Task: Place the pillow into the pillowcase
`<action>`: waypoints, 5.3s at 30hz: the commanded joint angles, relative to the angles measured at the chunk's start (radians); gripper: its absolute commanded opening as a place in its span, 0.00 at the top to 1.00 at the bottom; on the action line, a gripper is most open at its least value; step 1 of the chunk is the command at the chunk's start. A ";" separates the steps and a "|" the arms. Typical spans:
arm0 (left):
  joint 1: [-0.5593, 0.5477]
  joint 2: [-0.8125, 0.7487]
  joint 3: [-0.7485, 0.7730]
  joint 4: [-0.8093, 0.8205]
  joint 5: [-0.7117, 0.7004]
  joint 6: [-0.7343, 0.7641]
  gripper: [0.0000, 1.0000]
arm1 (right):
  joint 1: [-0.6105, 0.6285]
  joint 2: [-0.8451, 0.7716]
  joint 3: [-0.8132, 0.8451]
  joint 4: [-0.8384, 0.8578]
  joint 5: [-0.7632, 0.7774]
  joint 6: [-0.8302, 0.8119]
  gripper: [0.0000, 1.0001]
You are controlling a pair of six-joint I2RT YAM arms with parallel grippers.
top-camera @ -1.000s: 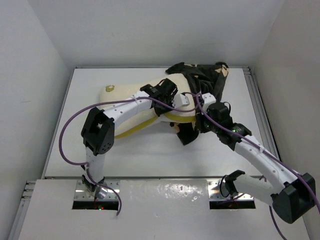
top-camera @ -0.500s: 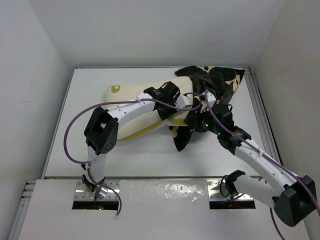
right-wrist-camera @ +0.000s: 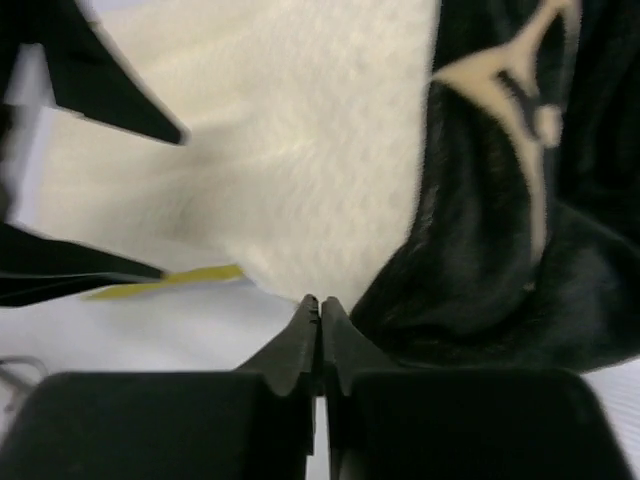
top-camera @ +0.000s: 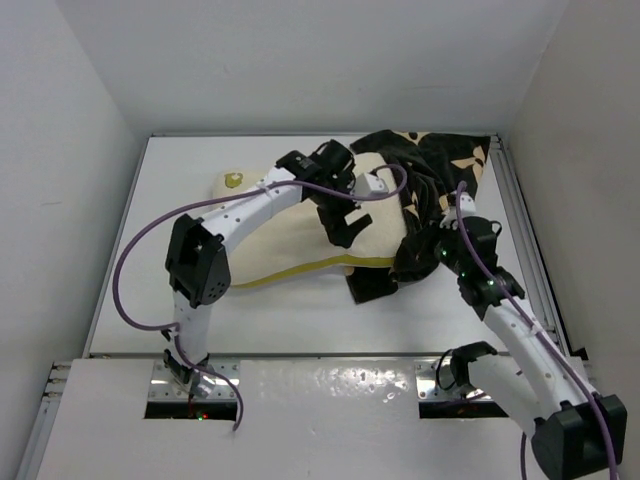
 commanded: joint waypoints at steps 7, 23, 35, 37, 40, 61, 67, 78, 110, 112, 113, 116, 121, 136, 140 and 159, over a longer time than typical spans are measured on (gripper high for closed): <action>0.191 -0.078 0.150 0.041 -0.129 -0.086 1.00 | -0.047 0.484 0.538 -0.163 0.241 -0.064 0.41; 0.583 0.063 -0.145 0.329 -0.436 -0.170 0.00 | -0.007 1.359 1.344 -0.326 0.325 -0.065 0.36; 0.482 0.108 -0.278 0.084 0.005 0.092 0.56 | 0.106 1.395 1.412 -0.177 0.376 -0.150 1.00; 0.390 0.076 -0.287 0.016 0.060 0.214 0.68 | 0.118 1.417 1.467 -0.162 0.353 -0.125 1.00; 0.279 0.042 -0.312 -0.107 0.102 0.314 0.71 | 0.140 1.458 1.550 -0.127 0.278 -0.047 1.00; 0.041 -0.173 0.031 -0.328 0.243 0.278 0.00 | 0.128 0.876 1.033 -0.162 0.432 -0.021 0.01; 0.043 -0.174 0.018 0.097 0.017 0.076 0.00 | 0.094 0.677 0.906 -0.267 0.498 0.060 0.64; 0.009 0.062 -0.002 0.845 -0.401 -0.104 0.19 | -0.128 0.196 0.272 -0.366 0.564 0.327 0.01; -0.051 0.470 0.288 0.941 -0.105 0.085 1.00 | -0.317 0.447 -0.090 0.354 0.053 0.350 0.69; -0.043 0.416 0.250 0.843 -0.082 0.145 1.00 | -0.320 0.451 -0.041 0.323 0.081 0.332 0.92; -0.037 0.361 0.221 0.808 -0.081 0.163 1.00 | -0.320 0.460 -0.016 0.279 0.115 0.303 0.98; -0.014 0.278 0.199 0.634 -0.093 0.212 1.00 | -0.329 0.487 0.080 0.203 0.159 0.262 1.00; 0.023 0.148 0.116 0.352 -0.160 0.301 1.00 | -0.362 0.518 0.214 0.160 0.166 0.270 1.00; -0.075 -0.113 -0.174 -0.073 -0.156 0.211 0.99 | -0.126 0.529 0.177 0.142 0.087 0.258 1.00; -0.060 -0.113 -0.044 -0.038 -0.205 0.086 0.58 | -0.070 0.524 0.194 0.087 0.075 0.176 0.89; 0.024 0.154 0.139 0.503 -0.299 -0.165 0.40 | -0.037 0.501 0.165 0.044 0.051 0.128 0.52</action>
